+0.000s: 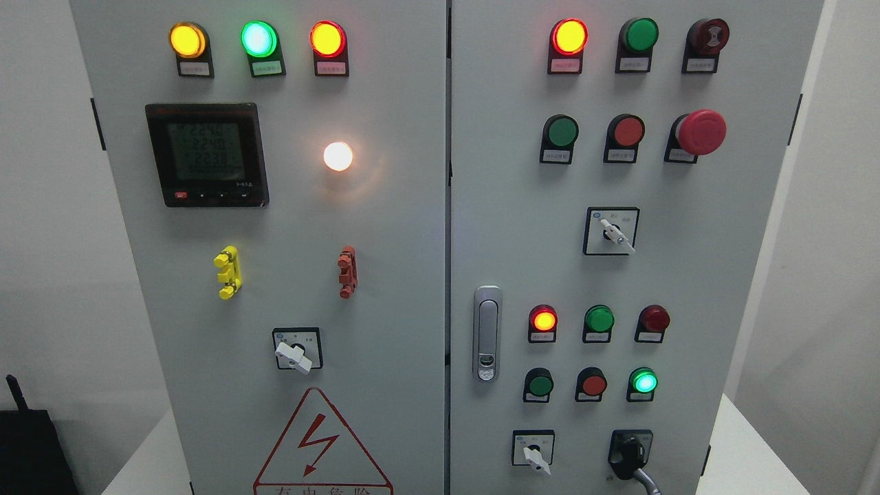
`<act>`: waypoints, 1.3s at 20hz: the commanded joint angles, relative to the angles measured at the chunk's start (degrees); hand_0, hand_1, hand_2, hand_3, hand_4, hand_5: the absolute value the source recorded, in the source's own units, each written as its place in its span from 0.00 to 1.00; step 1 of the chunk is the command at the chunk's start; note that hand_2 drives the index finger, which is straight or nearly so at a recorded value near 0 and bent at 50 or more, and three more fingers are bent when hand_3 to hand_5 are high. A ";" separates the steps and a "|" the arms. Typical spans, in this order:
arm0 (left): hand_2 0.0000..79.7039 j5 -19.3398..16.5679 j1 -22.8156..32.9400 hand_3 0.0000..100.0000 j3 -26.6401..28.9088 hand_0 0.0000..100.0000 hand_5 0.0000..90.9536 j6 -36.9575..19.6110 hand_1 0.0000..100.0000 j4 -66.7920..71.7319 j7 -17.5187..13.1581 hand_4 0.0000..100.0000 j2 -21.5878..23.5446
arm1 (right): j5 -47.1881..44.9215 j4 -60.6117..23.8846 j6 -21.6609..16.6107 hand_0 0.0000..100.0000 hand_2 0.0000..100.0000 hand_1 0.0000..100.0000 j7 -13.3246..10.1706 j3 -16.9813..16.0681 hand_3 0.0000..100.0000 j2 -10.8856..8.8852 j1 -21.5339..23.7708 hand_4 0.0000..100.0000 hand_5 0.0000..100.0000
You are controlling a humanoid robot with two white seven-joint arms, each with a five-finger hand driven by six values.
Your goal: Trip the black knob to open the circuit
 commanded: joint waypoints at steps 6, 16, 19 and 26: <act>0.00 -1.32 0.00 0.00 0.00 0.12 0.00 0.17 0.39 0.00 0.03 0.00 0.00 | -0.11 0.60 0.03 0.00 0.00 0.00 -0.89 -1.34 1.00 -1.94 0.24 1.00 1.00; 0.00 -1.32 0.00 0.00 0.00 0.12 0.00 0.26 0.39 0.00 0.03 0.00 0.00 | -0.82 0.16 -0.15 0.00 0.00 0.00 -0.98 -1.34 1.00 -2.38 0.68 1.00 1.00; 0.00 -1.32 0.00 0.00 0.00 0.12 0.00 0.17 0.39 0.00 0.03 0.00 0.00 | -0.90 -0.98 -0.32 0.00 0.00 0.00 -0.98 -1.08 1.00 -2.20 1.82 1.00 0.98; 0.00 -1.32 0.00 0.00 0.00 0.12 0.00 0.17 0.39 0.00 0.03 0.00 0.00 | -0.91 -3.44 -3.05 0.00 0.00 0.00 -0.89 -0.20 0.78 -2.20 5.77 0.70 0.68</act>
